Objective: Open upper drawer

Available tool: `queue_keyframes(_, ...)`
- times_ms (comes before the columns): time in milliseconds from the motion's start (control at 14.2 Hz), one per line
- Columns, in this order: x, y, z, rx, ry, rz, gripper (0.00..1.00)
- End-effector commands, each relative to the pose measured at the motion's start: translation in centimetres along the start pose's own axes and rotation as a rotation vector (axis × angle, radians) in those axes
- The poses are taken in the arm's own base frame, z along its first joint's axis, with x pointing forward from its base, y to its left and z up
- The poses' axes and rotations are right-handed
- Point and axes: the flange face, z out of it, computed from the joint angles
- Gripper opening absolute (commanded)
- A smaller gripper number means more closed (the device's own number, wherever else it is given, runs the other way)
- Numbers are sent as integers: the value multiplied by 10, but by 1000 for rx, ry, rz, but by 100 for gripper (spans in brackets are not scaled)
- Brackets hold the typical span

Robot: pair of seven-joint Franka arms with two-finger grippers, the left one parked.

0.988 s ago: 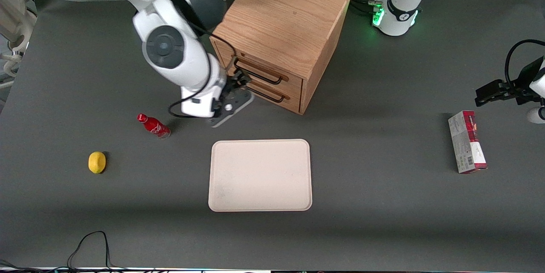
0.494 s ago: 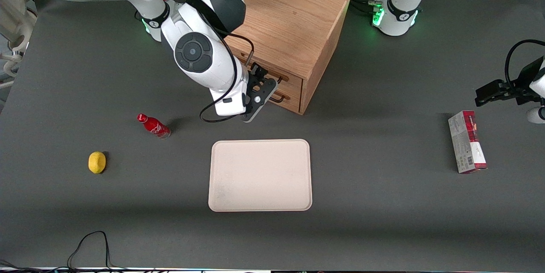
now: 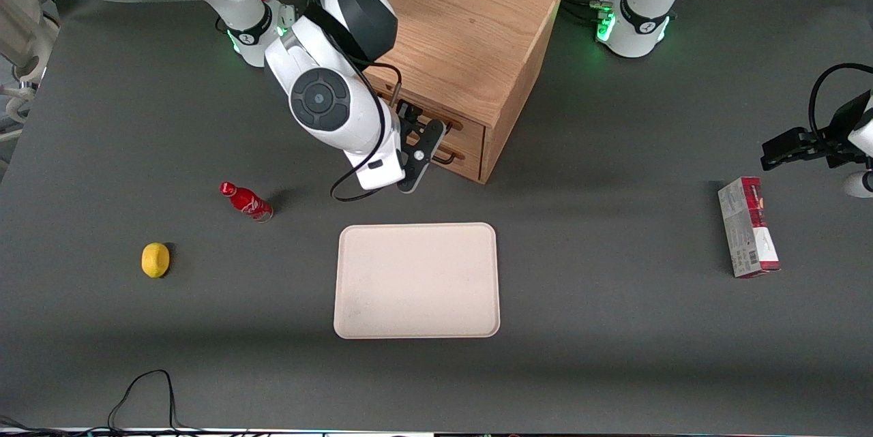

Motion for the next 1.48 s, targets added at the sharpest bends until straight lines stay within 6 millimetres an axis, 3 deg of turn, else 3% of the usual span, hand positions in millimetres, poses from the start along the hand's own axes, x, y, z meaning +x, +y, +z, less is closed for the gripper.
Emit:
queue_keyframes(0, -4, -1, 5, 43, -24, -28, 100)
queue_keyframes(1412, -5, -22, 42, 56, -94, -51, 100)
